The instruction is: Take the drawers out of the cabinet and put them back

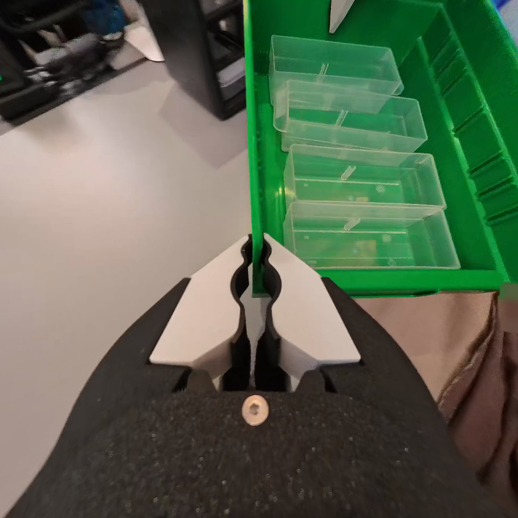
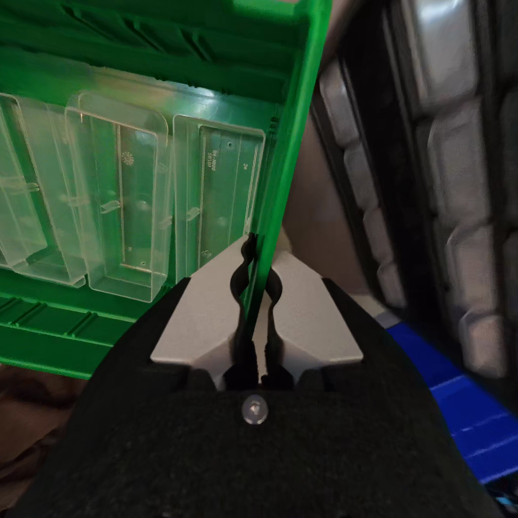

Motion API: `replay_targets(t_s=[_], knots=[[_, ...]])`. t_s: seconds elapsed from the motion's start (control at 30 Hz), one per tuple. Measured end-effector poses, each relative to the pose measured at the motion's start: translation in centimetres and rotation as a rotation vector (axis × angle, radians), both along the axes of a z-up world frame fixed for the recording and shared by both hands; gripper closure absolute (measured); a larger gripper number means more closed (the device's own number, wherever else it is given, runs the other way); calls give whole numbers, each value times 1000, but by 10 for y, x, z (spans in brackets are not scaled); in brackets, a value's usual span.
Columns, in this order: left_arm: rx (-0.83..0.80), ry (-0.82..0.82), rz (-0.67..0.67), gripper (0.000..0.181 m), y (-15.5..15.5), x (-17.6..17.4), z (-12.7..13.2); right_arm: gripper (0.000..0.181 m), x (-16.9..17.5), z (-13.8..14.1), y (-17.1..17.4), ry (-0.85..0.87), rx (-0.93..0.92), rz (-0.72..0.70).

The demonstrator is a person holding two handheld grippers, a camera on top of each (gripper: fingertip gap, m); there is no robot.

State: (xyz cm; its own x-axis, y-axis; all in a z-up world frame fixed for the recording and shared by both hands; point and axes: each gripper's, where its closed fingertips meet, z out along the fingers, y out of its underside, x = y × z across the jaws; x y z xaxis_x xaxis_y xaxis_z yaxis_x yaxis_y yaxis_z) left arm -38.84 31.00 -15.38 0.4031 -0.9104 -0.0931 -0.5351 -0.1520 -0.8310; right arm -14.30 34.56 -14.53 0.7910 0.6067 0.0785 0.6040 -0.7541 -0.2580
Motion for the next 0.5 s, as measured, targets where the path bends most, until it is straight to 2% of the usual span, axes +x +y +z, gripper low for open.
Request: replay_targets(t_s=[0.03,0.17,0.27,0.3,0.4,0.5], knots=[[2,-12,37,181,3,-15,3,179,-17,8,14,-19,10,43],[-54,-139,213,179,15,-74,9,180,-91,31,78,-59,12,206],[-85,-176,336,177,27,-105,4,179,-139,31,128,-113,-1,395],[-103,-192,377,177,34,-112,0,180,-151,27,143,-105,-36,405],[-182,-242,468,177,59,-125,-13,180,-171,8,183,-162,-127,427],[-198,-204,532,179,89,-122,-28,179,-169,-7,218,-213,-181,486]])
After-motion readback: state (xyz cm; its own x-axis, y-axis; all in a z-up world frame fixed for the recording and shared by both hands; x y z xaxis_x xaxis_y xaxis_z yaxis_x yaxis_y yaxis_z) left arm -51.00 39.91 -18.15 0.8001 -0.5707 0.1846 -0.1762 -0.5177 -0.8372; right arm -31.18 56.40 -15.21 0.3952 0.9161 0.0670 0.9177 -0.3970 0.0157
